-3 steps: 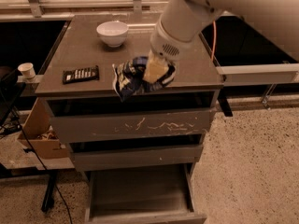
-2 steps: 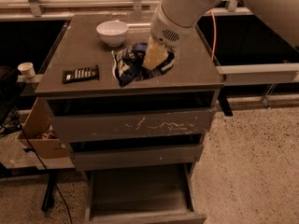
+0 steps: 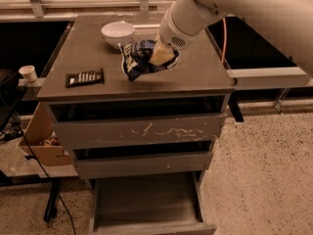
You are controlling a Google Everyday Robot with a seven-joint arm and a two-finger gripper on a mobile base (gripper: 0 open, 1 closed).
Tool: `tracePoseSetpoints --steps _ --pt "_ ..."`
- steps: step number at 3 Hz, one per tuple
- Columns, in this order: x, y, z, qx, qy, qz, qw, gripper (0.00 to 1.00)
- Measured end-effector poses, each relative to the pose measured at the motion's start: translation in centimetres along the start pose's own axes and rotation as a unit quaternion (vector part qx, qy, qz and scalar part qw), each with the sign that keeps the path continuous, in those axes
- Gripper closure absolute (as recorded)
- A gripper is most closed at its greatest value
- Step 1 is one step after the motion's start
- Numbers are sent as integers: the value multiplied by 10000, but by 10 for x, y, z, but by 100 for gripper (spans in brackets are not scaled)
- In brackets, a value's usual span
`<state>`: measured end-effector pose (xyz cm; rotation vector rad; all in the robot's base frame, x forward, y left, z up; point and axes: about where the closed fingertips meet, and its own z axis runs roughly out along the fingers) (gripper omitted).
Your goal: Pick blue chip bag from bottom drawer and place on counter
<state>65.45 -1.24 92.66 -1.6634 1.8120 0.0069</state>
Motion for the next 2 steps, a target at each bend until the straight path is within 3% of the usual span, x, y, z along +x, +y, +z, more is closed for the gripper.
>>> tracePoseSetpoints --steps 2 --pt "22 -21 62 225 -351 -91 9991 100"
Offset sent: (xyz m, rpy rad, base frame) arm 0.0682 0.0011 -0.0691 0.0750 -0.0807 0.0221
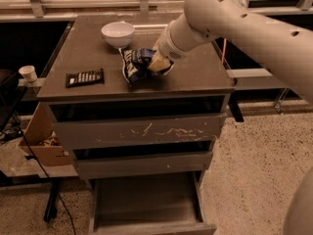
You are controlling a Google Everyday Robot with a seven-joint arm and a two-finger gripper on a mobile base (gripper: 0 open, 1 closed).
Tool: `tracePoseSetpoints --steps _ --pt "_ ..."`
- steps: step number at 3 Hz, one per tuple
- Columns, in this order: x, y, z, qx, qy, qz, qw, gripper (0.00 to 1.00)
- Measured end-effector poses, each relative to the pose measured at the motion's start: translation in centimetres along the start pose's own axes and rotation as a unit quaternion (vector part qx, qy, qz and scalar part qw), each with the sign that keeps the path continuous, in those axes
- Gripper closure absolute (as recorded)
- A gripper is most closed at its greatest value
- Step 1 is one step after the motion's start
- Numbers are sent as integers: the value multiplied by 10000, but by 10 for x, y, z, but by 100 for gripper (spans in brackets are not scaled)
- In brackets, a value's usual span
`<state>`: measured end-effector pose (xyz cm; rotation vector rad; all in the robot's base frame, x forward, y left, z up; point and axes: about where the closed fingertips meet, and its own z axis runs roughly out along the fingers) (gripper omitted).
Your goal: Pick blue chip bag from bottom drawer and place on counter
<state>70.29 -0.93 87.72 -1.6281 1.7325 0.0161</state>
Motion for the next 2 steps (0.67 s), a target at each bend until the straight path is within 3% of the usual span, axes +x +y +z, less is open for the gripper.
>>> tracePoseSetpoints --steps 1,2 --pt "9 1 19 -22 -23 26 10000 96" --pt "9 1 19 -22 -23 26 10000 73"
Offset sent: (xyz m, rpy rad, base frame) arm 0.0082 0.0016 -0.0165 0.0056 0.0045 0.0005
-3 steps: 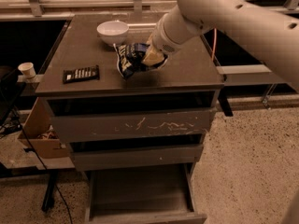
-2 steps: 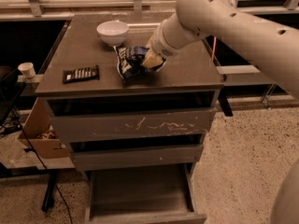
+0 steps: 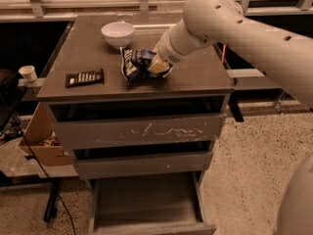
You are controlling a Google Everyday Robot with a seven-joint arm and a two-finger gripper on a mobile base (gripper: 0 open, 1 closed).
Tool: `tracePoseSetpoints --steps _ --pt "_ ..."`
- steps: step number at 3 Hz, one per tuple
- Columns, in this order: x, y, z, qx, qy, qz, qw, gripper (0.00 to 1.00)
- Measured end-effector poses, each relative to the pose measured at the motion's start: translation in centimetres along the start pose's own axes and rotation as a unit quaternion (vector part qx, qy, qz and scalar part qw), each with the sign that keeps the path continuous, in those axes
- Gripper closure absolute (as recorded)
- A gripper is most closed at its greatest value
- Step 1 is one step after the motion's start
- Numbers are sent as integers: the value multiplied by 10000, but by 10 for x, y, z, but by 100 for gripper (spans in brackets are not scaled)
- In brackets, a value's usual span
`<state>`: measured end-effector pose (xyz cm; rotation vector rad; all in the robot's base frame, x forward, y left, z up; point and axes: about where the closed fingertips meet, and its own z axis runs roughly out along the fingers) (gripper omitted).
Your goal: Pick blue chip bag from bottom drawer and place on counter
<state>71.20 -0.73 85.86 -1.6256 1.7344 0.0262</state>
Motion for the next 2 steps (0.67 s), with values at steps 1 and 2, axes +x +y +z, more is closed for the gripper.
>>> tracePoseSetpoints --steps 1,2 --pt "0 0 0 0 0 0 10000 42" --pt "0 0 0 -1 0 0 10000 19"
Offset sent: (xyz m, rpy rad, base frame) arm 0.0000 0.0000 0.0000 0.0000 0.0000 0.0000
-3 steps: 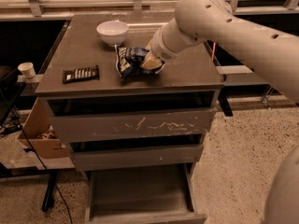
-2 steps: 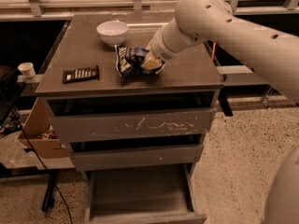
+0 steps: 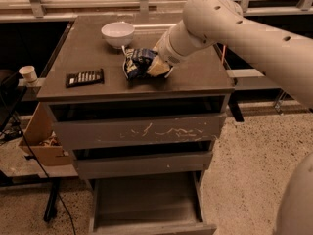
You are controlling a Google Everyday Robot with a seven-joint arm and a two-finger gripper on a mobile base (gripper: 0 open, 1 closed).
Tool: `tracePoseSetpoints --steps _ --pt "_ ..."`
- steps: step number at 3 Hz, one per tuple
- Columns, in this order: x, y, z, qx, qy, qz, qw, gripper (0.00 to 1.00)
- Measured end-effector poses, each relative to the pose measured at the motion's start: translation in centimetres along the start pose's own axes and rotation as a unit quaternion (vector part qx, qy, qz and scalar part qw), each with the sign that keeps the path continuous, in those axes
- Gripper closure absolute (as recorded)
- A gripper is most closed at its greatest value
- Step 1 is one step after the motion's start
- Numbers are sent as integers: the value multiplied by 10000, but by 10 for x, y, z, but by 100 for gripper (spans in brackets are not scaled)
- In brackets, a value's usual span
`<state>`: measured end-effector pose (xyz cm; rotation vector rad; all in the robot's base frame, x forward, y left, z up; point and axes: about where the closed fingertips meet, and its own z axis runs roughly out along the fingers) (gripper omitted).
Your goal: Pick blue chip bag from bottom drawer and place on counter
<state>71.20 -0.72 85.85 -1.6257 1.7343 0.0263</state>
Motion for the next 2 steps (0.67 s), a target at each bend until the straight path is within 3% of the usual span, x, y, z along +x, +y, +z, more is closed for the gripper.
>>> tracePoseSetpoints --steps 1,2 --pt "0 0 0 -1 0 0 10000 0" --pt "0 0 0 -1 0 0 10000 0"
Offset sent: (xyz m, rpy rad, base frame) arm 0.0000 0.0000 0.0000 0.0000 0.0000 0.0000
